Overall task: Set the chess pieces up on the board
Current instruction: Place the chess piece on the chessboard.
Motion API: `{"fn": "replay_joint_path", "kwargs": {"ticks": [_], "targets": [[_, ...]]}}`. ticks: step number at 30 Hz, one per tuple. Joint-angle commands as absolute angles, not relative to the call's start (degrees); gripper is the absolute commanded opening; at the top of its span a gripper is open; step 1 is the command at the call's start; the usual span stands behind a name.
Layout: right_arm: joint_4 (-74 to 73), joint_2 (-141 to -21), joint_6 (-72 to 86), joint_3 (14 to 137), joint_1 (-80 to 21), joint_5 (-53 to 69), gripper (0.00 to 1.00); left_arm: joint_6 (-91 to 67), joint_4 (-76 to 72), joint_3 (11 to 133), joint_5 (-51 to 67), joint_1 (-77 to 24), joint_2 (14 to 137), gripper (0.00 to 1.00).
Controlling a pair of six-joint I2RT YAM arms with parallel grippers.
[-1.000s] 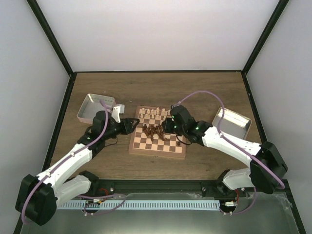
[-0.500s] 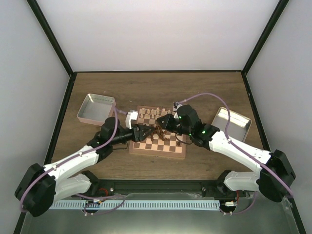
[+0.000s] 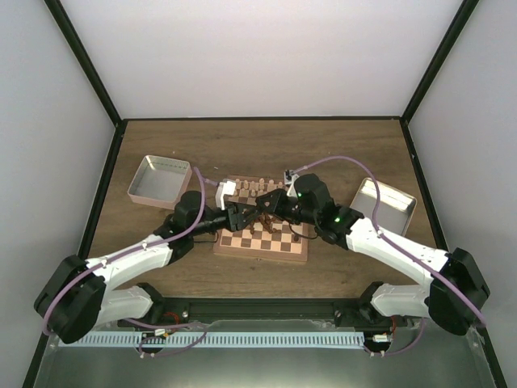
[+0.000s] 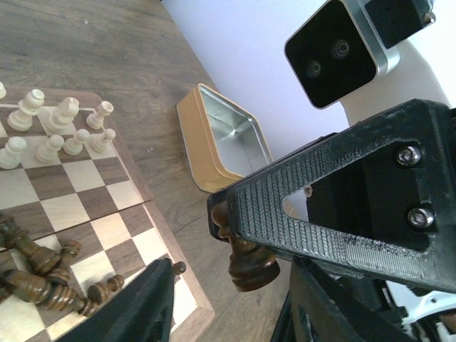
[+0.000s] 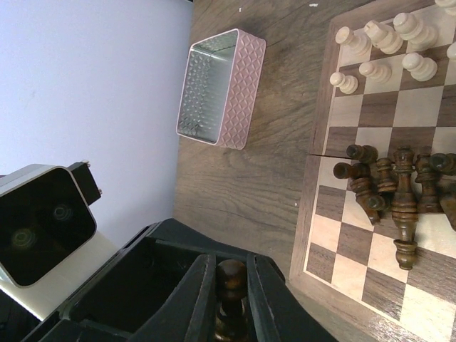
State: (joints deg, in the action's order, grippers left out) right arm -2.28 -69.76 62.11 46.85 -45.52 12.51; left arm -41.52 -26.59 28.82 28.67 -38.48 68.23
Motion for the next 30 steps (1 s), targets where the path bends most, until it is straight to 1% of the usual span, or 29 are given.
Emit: {"fn": "replay_joint_path", "kwargs": {"ticks": [1,6,9,11,12,14,16,19,20,22,25,30], "targets": [[-1.15,-69.63,62.42,46.63,-46.14,14.67,0.13,-41.19,-30.91,31.01,29.02,-38.85,68.8,0.38],[-1.56,-69.15,61.1,46.67,-46.14,15.54,0.13,-38.49,-29.56,30.92,26.85,-38.85,67.7,0.22],[-3.33,-68.81,58.84,47.02,-46.06,15.52,0.13,-34.5,-27.5,31.15,25.78,-38.84,66.59,0.14],[-5.56,-68.73,56.04,47.96,-45.9,15.93,0.16,-30.41,-27.0,30.85,26.6,-38.85,65.53,0.1],[-6.72,-68.72,54.89,48.59,-45.84,16.16,0.19,-28.44,-26.64,30.71,27.23,-38.85,64.88,0.09],[-9.17,-68.78,51.56,50.14,-45.54,17.72,0.27,-23.76,-25.15,30.59,28.37,-38.85,63.44,0.07],[-12.71,-68.75,48.47,52.7,-45.13,18.75,0.37,-18.78,-22.01,31.19,29.52,-38.85,62.19,0.04],[-17.09,-68.71,43.11,55.83,-44.21,21.64,0.5,-10.3,-16.92,32.77,31.84,-38.85,60.93,0.04],[-18.25,-68.72,41.37,56.9,-43.87,23.01,0.54,-7.93,-15.51,33.32,32.59,-38.85,60.58,0.04],[-21.83,-69.27,38.08,59.47,-43.15,25.6,0.57,-2.83,-13.03,33.98,33.81,-38.84,59.55,0.04],[-26.6,-69.9,33.59,62.64,-42.48,28.33,0.56,3.08,-9.8,35.67,33.84,-38.85,57.72,0.04],[-30.74,-70.05,29.94,66.84,-42.28,33.29,0.46,13.32,2.3,40.75,35.63,-38.94,57.11,0.05]]}}
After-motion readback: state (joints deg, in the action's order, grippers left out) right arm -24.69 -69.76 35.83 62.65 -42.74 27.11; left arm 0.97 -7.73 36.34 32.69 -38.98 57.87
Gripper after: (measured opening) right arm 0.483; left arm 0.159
